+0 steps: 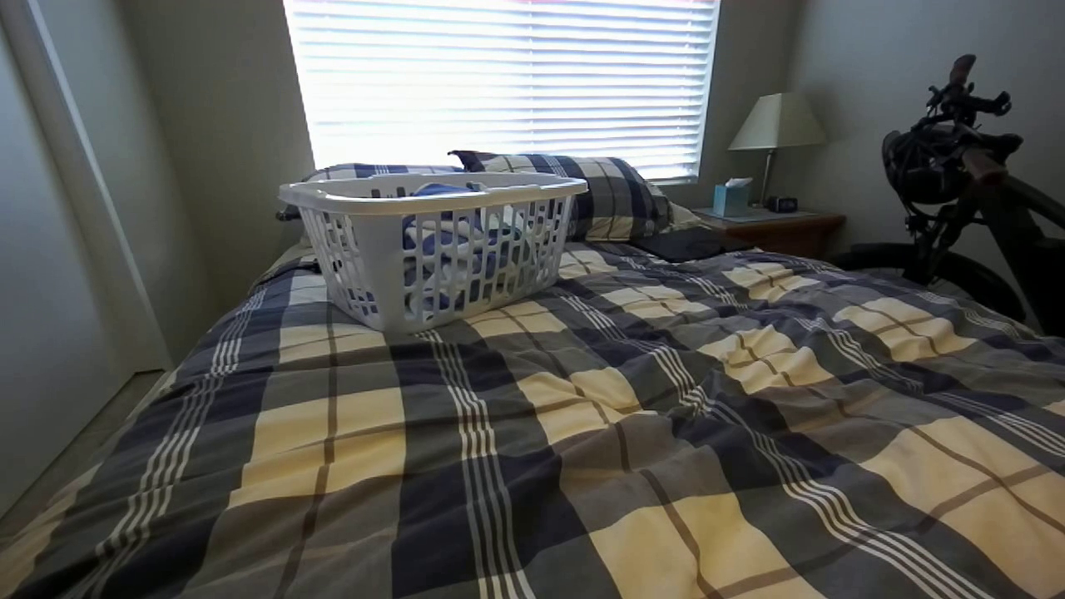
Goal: Pick up the bottom right corner of the duvet and put it on the bed
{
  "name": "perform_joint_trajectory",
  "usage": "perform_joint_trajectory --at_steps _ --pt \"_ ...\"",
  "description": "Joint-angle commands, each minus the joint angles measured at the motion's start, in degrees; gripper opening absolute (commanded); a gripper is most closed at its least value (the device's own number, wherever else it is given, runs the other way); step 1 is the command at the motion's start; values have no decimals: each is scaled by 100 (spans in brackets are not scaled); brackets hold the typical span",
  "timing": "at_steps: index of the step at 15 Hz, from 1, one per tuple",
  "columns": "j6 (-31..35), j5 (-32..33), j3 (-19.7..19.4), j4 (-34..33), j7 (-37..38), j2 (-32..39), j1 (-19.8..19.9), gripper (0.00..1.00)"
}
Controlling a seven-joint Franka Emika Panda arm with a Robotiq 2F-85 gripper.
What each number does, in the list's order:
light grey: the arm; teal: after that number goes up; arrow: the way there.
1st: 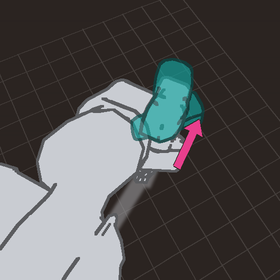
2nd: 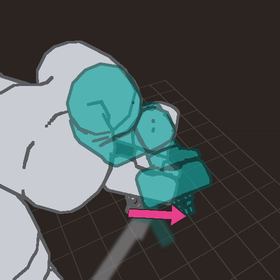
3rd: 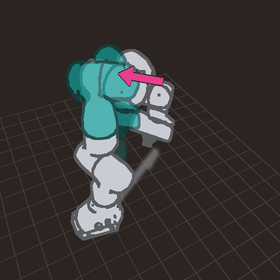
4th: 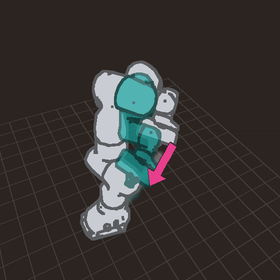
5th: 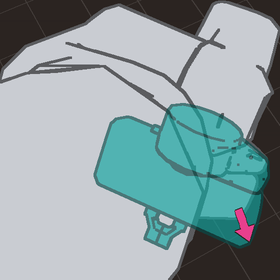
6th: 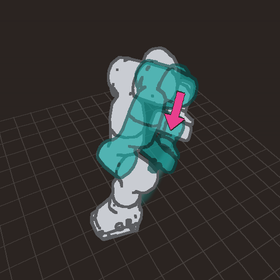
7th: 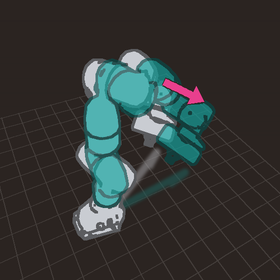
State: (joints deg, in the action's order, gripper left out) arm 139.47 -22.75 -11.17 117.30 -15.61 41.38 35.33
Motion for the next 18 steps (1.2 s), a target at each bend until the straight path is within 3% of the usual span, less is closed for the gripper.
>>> perform_joint_trajectory --at_steps 1,11,18 --pt "17 24 224 -270 -26 170 147 72" --pt "-252 141 304 -614 108 413 48 3" --pt "-589 277 260 -939 283 625 -41 0"
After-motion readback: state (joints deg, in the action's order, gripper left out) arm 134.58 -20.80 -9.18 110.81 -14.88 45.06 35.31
